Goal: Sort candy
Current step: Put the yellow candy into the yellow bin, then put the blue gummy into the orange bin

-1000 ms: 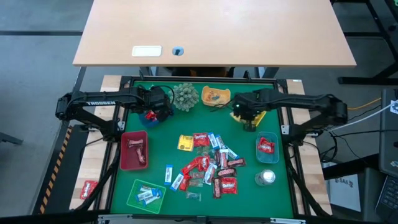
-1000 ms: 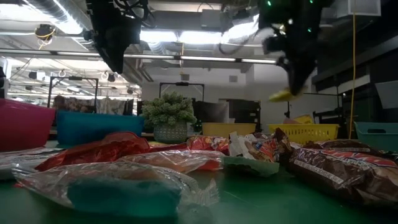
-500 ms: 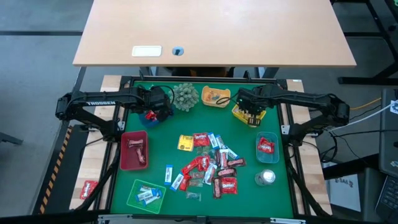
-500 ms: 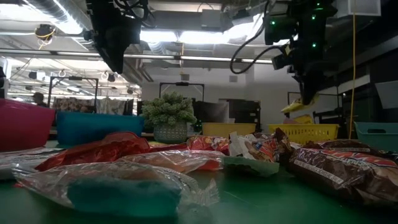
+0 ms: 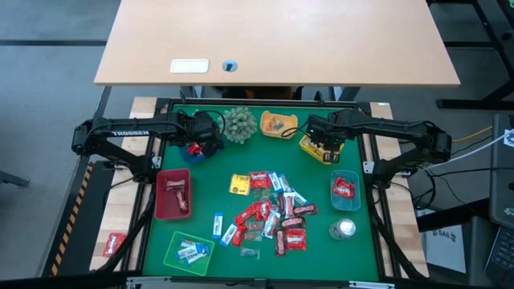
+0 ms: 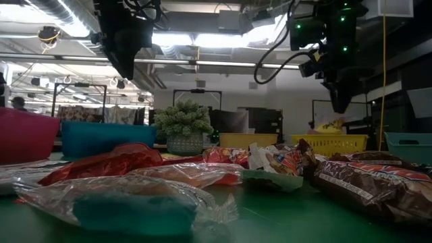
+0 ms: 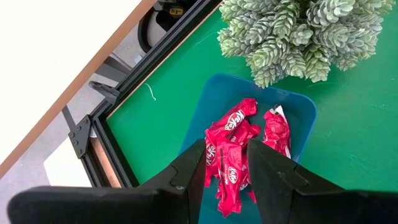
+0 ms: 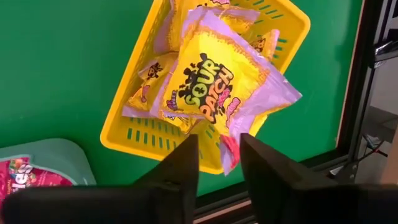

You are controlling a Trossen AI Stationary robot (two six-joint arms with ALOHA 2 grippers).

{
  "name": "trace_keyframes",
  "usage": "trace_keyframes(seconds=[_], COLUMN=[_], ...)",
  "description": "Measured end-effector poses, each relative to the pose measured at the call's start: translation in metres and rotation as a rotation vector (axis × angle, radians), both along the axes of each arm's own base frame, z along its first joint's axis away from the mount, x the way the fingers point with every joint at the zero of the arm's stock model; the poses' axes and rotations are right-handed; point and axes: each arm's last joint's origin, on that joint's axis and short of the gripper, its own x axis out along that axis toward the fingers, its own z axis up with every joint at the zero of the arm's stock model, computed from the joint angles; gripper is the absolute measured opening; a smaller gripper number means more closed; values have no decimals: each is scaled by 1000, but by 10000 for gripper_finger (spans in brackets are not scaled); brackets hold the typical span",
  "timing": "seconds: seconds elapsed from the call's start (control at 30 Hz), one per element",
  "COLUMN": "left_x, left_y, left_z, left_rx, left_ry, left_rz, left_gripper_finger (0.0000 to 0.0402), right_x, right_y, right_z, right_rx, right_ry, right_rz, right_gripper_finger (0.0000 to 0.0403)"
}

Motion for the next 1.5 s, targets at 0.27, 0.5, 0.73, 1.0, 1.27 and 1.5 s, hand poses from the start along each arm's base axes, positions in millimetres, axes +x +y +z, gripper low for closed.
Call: trace_keyframes(seconds=[0.27,0.5,0.73,1.0,1.27,1.5], left_x=[0,0,3,3,3,4], left_y=[0,0,0,0,0,1], left_z=[0,0,1,1,1,1], left_rx=[0,0,6,6,6,7], left_ry=[0,-3,-32,-35,-35,-43], left_rz=[0,0,0,0,0,0], left_gripper_finger=[105,105,105,105,105,105], right_x=[0,-2,-4,15,59,92], right_y=[0,0,0,3,33,88], right_z=[0,5,28,41,40,33], right_rx=[0,5,-23,197,452,409], right_ry=[0,26,67,-226,-595,-692], right_rz=[0,18,23,-25,285,695], right_gripper_finger=[172,183,183,183,183,183])
